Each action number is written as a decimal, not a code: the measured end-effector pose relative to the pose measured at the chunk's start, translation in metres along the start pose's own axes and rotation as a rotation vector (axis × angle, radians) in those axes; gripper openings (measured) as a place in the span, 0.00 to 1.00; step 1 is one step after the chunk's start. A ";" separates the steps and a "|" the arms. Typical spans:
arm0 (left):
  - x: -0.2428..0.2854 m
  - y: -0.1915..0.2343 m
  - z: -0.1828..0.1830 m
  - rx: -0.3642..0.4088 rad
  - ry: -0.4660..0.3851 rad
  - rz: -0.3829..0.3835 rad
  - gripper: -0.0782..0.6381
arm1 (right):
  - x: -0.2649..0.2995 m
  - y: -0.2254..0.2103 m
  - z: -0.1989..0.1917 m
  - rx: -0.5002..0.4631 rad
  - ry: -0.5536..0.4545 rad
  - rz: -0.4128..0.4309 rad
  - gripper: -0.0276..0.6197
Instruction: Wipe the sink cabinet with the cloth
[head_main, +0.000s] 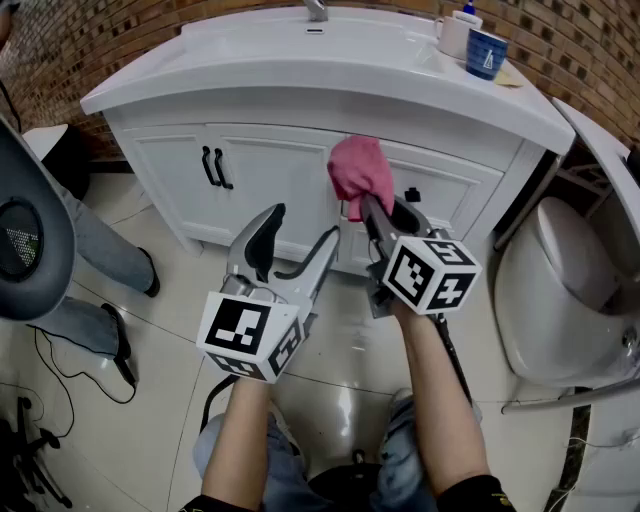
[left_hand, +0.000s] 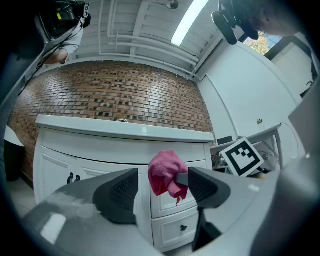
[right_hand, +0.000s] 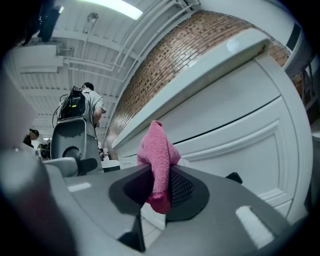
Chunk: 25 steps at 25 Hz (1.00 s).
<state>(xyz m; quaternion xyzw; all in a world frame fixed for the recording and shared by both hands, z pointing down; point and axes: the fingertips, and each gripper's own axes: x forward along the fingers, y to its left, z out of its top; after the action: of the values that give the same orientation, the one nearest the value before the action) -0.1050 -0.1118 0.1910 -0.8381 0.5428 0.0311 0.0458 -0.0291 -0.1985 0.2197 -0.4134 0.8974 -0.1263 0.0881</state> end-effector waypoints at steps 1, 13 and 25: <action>0.004 0.004 -0.003 0.005 0.001 0.002 0.55 | 0.010 0.000 -0.004 0.022 0.003 0.016 0.14; 0.037 0.020 -0.028 -0.061 0.020 -0.023 0.55 | -0.037 -0.120 0.010 0.191 -0.058 -0.324 0.14; 0.038 0.011 -0.027 -0.042 0.030 -0.026 0.55 | -0.067 -0.132 0.016 0.205 -0.126 -0.342 0.14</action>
<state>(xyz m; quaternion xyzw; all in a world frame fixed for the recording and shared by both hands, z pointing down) -0.0996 -0.1533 0.2133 -0.8463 0.5315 0.0296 0.0203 0.1124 -0.2325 0.2479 -0.5555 0.7894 -0.2040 0.1630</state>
